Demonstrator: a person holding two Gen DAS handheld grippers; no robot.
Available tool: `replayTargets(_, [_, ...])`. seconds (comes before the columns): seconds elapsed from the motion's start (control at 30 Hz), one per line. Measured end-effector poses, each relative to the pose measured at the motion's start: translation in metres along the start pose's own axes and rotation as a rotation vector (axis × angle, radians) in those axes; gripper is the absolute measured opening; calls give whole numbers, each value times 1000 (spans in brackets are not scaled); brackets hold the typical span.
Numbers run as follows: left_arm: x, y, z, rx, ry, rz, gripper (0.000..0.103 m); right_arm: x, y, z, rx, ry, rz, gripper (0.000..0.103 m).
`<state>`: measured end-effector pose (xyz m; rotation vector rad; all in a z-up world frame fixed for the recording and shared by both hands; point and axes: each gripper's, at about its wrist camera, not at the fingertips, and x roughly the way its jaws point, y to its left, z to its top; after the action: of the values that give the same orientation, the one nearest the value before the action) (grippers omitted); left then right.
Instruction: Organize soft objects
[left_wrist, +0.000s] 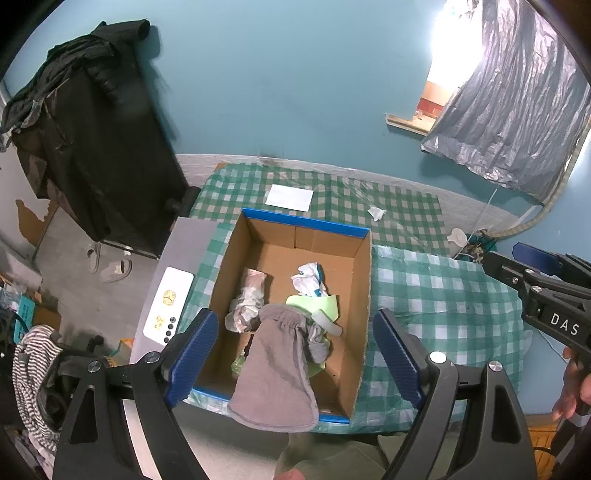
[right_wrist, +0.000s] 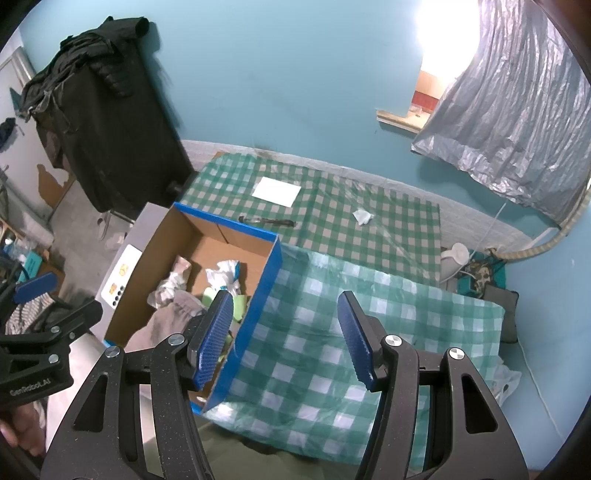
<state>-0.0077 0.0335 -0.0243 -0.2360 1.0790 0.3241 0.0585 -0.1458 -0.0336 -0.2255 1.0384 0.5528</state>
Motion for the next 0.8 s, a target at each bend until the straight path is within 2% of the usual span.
replayTargets(0.8, [5,-4,0,-8,7,5,87,1,0,2,3,3,-1,58])
